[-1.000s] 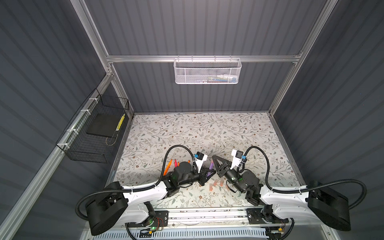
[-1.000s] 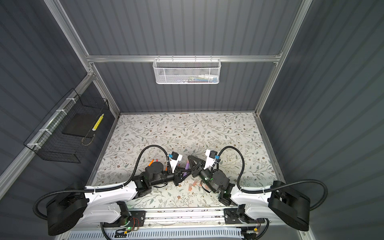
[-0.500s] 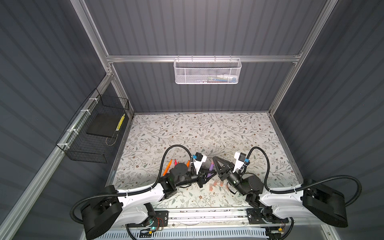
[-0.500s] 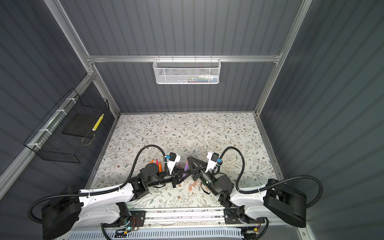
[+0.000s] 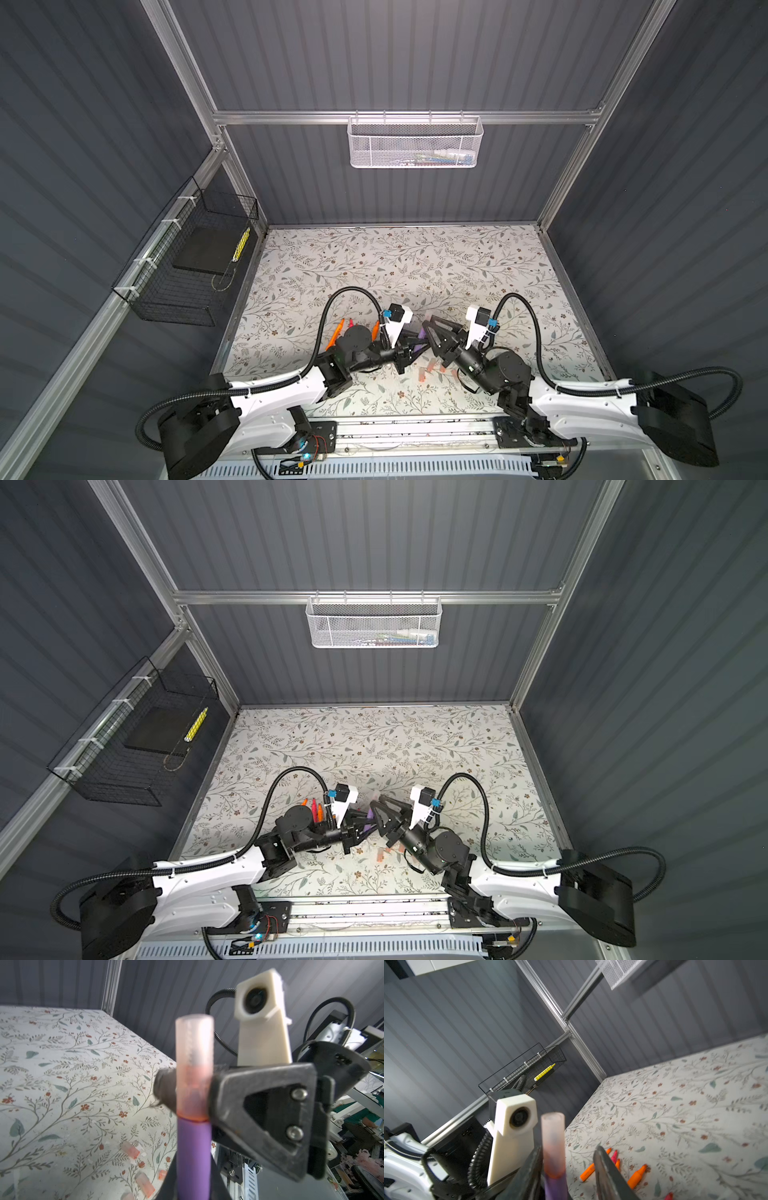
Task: Insert the pens into the pen caps
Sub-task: 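Press the pink cap further down over the purple marker with the right gripper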
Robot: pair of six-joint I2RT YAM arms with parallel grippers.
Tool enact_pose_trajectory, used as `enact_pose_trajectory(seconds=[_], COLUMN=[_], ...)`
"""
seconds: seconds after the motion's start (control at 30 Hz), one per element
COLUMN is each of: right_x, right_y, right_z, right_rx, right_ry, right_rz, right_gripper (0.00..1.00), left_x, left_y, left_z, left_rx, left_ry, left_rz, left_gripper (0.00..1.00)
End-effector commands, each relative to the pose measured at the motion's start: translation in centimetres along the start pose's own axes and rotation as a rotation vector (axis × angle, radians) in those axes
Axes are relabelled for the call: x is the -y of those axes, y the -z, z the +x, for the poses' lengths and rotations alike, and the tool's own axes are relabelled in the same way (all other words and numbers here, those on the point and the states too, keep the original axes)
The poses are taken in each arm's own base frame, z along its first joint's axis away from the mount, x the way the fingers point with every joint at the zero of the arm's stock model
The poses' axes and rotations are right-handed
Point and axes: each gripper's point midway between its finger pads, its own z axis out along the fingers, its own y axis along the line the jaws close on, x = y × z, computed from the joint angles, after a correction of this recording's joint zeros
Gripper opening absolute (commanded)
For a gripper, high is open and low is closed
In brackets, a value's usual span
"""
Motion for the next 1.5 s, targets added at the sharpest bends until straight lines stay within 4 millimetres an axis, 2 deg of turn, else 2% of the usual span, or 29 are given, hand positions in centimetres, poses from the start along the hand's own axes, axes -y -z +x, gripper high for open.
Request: enact_pose_trajectory(seconds=[0.0,0.07,0.3,0.47,0.67,0.8,1.17,1.3,1.47], right_x=[0.9,0.9,-0.6,-1.0,0.4,0.5,0.3,0.2,1.1], right_y=[0.4,0.7,1.3,0.1,-1.4,-2.2,-2.2,-1.8,-0.5], right_z=[-0.4,-1.0,-3.0,-3.0,-2.4,-1.9,-1.4,-0.4,1.0], right_rx=[-0.018,-0.009,-0.009,-0.045,-0.069,-0.085,-0.107,-0.139,-0.176], right_ry=[0.057,0.067,0.099,0.106,0.102,0.082,0.036,0.018,-0.004], right_rz=[0.071,0.077,0.052,0.075,0.175,0.165,0.12,0.092,0.091], right_gripper=[0.61,0.66,0.69,0.63,0.54,0.49,0.12,0.0,0.0], left_x=[0.4,0.3,-0.9,-1.7,-1.7,-1.7,-2.0,-1.9,-2.0], left_y=[0.3,0.3,-0.3,-0.6,-0.3,-0.5,-0.9,-1.4,-2.1], left_z=[-1.7,-1.4,0.0,1.1,1.4,1.6,1.9,1.5,-0.2], left_rx=[0.06,0.054,-0.016,-0.069,-0.074,-0.084,-0.091,-0.085,-0.052], left_ry=[-0.063,-0.065,-0.091,-0.117,-0.128,-0.128,-0.129,-0.137,-0.172], left_rz=[0.009,0.003,-0.038,-0.068,-0.071,-0.067,-0.069,-0.061,-0.079], left_gripper=[0.0,0.0,0.0,0.0,0.0,0.0,0.0,0.0,0.0])
